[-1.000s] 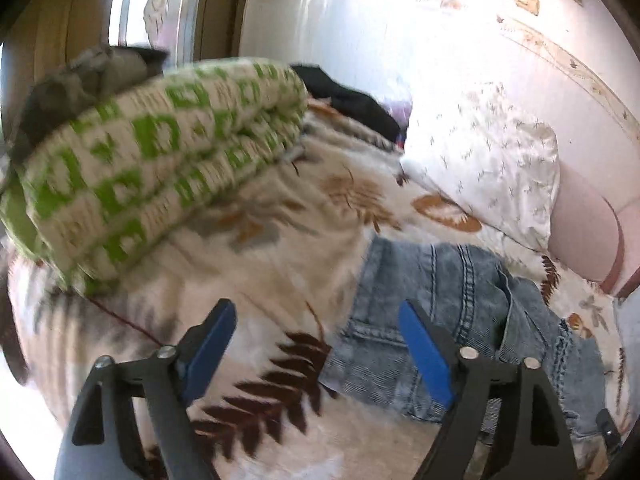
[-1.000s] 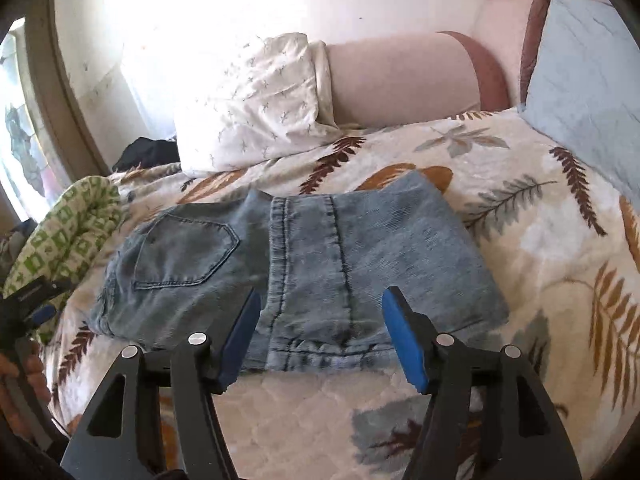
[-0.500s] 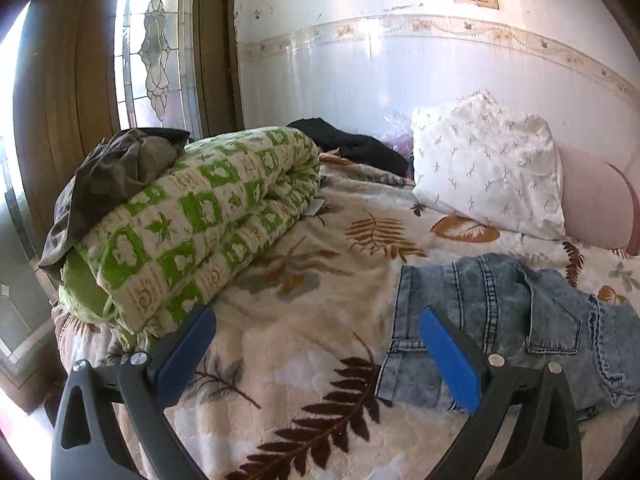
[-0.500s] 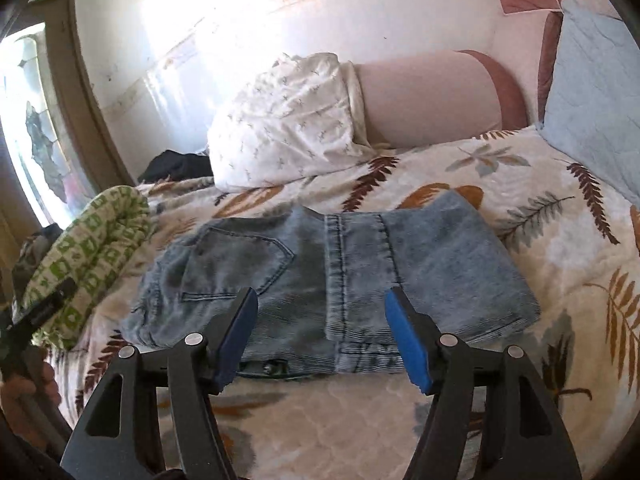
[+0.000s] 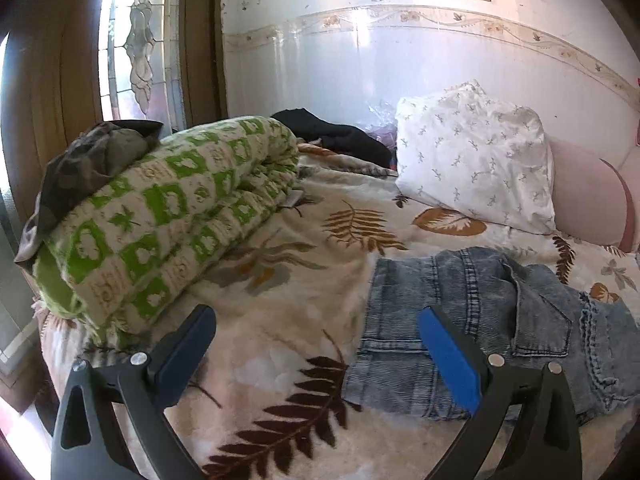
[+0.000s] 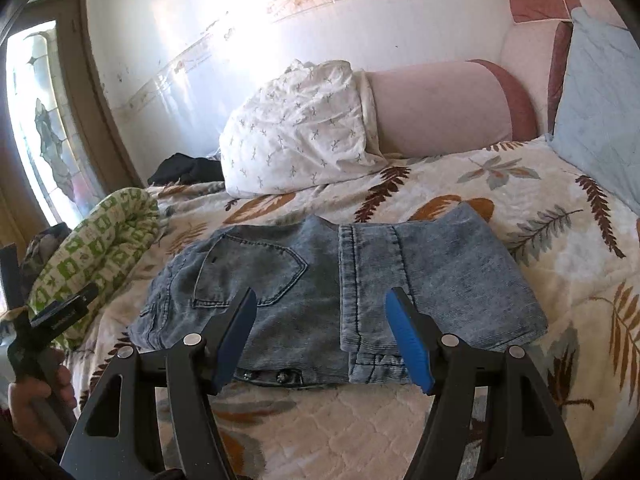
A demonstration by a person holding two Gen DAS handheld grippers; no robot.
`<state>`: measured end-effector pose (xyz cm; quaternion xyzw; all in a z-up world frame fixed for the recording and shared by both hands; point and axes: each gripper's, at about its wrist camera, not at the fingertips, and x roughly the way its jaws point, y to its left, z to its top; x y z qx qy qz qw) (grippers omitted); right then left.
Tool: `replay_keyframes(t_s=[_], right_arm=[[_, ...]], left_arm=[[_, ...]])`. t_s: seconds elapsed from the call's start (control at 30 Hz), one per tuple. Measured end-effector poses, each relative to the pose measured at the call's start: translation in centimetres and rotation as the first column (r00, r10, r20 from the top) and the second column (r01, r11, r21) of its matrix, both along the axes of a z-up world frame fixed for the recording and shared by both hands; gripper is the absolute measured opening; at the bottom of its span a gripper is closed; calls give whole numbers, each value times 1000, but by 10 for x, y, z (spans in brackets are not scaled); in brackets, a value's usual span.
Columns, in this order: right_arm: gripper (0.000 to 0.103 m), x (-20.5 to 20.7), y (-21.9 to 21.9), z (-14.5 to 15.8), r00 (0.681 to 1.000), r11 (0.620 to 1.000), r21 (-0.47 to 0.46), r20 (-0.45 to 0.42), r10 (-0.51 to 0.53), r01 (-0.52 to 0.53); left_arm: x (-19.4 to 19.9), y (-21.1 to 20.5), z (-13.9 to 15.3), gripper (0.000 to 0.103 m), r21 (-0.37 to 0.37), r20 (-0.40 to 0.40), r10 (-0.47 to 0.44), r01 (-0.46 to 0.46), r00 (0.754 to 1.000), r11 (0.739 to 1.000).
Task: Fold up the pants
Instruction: 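Move both tools over the folded jeans toward its folded end, then grasp the jeans edge with the right tool while the left tool grasps beside it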
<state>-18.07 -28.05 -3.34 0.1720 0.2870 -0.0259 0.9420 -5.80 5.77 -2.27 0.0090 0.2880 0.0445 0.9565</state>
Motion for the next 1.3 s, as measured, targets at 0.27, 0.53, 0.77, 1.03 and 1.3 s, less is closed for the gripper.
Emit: replay_keyframes(t_s=[0.27, 0.53, 0.77, 1.03, 1.3], right_arm=[[67, 6, 3, -2, 1000, 1000, -1, -8, 17, -17], [67, 10, 11, -3, 999, 999, -27, -13, 44, -44], [67, 10, 6, -4, 999, 999, 5, -20, 35, -35], [67, 12, 9, -8, 998, 999, 6, -37, 46, -46], [67, 61, 25, 7, 986, 992, 4, -115, 123, -123]], left_arm=[[7, -7, -7, 103, -25, -42, -39, 38, 998, 999], [18, 2, -24, 103, -56, -162, 0, -9, 987, 998], [26, 6, -44, 103, -107, -273, -14, -16, 962, 994], [36, 1, -61, 103, -190, -342, -41, -26, 939, 982], [44, -20, -71, 103, -215, -338, -76, 2, 938, 977]])
